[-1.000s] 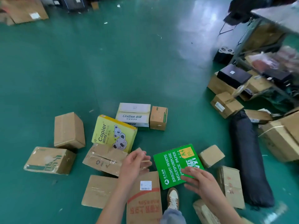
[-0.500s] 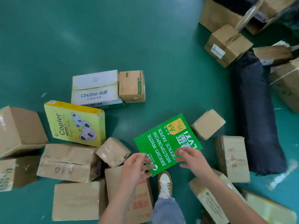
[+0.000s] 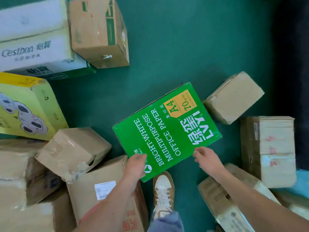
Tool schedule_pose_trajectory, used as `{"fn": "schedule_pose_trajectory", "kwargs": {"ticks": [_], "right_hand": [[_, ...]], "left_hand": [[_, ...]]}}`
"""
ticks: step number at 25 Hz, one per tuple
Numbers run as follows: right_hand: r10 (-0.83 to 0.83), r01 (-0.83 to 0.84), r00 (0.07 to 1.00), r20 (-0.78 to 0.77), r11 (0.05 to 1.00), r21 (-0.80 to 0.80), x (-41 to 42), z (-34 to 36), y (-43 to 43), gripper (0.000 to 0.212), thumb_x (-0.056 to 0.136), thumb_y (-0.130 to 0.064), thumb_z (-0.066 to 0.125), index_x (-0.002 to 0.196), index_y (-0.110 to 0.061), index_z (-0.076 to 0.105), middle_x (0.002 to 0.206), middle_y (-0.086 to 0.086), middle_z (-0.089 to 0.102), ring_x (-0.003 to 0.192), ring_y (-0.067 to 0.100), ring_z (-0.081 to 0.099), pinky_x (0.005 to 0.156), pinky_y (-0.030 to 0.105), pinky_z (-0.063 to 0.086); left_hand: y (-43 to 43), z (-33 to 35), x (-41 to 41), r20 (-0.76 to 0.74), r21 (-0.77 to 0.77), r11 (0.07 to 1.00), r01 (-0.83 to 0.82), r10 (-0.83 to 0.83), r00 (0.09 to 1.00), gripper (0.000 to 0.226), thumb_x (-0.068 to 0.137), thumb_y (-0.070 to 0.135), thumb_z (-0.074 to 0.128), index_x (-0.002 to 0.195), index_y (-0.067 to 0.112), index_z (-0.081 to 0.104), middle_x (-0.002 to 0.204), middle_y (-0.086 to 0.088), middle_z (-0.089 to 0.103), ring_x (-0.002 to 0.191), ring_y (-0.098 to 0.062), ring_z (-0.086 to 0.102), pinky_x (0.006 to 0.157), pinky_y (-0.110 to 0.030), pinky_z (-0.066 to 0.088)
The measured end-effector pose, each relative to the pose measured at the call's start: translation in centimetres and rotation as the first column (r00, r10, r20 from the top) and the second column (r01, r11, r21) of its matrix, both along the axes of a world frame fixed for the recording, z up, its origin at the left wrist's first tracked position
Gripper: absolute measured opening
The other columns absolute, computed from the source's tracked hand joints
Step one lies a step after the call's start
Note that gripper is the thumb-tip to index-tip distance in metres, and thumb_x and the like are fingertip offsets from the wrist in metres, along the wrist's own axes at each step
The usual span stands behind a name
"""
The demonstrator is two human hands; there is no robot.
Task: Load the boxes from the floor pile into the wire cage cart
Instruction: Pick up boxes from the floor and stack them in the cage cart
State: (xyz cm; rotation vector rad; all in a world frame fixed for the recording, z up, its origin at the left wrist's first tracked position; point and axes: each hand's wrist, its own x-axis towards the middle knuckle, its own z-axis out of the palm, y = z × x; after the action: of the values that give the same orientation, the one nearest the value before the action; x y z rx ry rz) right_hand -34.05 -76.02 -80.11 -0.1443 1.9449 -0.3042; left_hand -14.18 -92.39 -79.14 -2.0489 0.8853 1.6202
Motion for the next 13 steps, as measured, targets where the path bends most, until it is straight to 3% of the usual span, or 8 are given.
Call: {"fn": "schedule_pose_trajectory", "kwargs": {"ticks": [2,4,9,11,13], "right_hand": [[0.091,-0.090,0.995,-0.039,0.995,0.032,-1.7,-3.3,-0.1,0.045,0.104,-0.026,0.047,0.147,-0.010,0.047,0.146,0.007,0.054,0.130,0.025,0.054,0.106,0.033,0.040],[0.142,-0.134,0.979,-0.146,0.989,0.061,-2.8,-5.9,-0.1,0.054,0.103,-0.026,0.050,0.153,-0.009,0.037,0.154,0.012,0.043,0.138,0.031,0.044,0.111,0.042,0.037],[0.175,-0.104,0.870,-0.460,0.979,0.176,-5.6,-9.0,0.6,0.071,0.096,-0.022,0.058,0.155,-0.006,0.024,0.162,0.014,0.024,0.147,0.036,0.025,0.114,0.053,0.030],[0.127,-0.045,0.892,-0.434,0.980,0.194,-7.3,-10.1,1.0,0.066,0.094,-0.021,0.059,0.152,-0.006,0.030,0.159,0.016,0.032,0.145,0.035,0.031,0.114,0.052,0.034],[0.046,0.017,0.933,-0.358,0.985,0.170,-8.4,-11.0,1.0,0.048,0.092,-0.019,0.058,0.136,-0.004,0.045,0.138,0.020,0.052,0.124,0.039,0.051,0.098,0.047,0.047]], "left_hand": [[0.2,-3.2,0.2,0.077,-0.044,0.995,0.092,-0.088,0.993,0.060,0.100,0.033,0.058,0.152,0.012,0.039,0.143,-0.010,0.052,0.125,-0.032,0.053,0.107,-0.043,0.045],[0.2,-5.8,0.8,0.154,-0.077,0.986,0.145,-0.132,0.979,0.064,0.099,0.033,0.057,0.154,0.009,0.033,0.156,-0.013,0.041,0.138,-0.034,0.043,0.115,-0.043,0.036],[0.3,-8.9,1.8,0.198,-0.073,0.996,-0.053,0.067,0.978,0.078,0.099,0.029,0.060,0.161,0.012,0.014,0.161,-0.010,0.029,0.126,-0.032,0.046,0.109,-0.046,0.046],[0.5,-9.8,1.9,0.199,-0.096,0.990,-0.099,0.116,0.973,0.076,0.099,0.024,0.059,0.160,0.012,0.015,0.158,-0.011,0.033,0.112,-0.028,0.045,0.107,-0.045,0.046],[0.8,-10.3,1.6,0.199,-0.109,0.986,-0.126,0.146,0.969,0.079,0.097,0.020,0.060,0.159,0.016,0.011,0.157,-0.011,0.034,0.121,-0.031,0.047,0.110,-0.048,0.042]]}}
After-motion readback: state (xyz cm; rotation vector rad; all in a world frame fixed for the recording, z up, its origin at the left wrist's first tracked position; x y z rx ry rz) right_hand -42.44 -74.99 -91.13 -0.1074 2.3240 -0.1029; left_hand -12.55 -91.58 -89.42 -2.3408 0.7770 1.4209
